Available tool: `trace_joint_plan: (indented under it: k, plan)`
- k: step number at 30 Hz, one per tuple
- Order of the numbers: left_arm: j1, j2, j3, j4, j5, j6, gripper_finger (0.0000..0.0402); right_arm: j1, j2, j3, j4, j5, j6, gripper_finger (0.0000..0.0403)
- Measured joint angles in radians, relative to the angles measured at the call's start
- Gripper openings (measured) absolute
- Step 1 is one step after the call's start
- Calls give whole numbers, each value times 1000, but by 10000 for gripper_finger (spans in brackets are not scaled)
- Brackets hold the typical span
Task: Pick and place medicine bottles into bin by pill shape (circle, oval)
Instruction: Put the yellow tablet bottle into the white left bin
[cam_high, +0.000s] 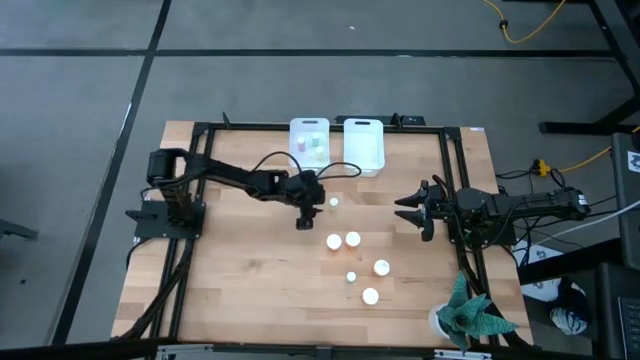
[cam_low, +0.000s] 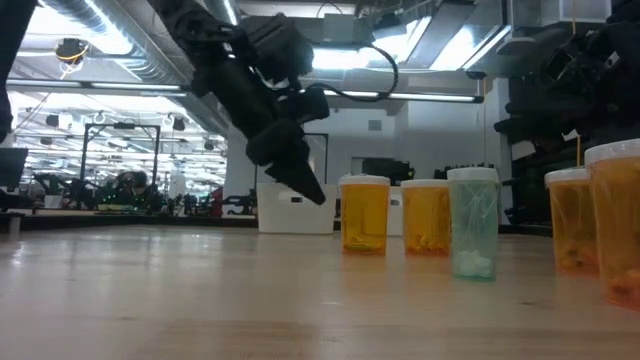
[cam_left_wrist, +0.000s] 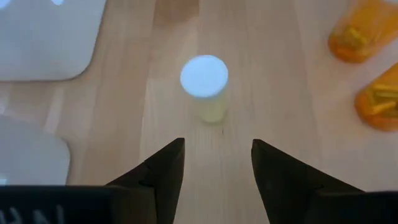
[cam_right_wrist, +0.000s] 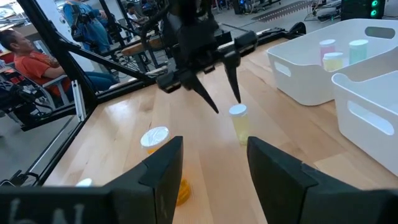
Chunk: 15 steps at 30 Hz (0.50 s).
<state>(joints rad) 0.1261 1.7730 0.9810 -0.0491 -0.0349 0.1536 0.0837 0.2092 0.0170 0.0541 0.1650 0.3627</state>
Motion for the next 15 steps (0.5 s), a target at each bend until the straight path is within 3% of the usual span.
trace_joint_plan:
  k: [8,15]
  plan:
    - [0,35,50,3,-7,40,232,0,0,0,-1,0,0,181]
    - [0,40,67,54,-8,41,238,0,0,0,-7,0,0,181]
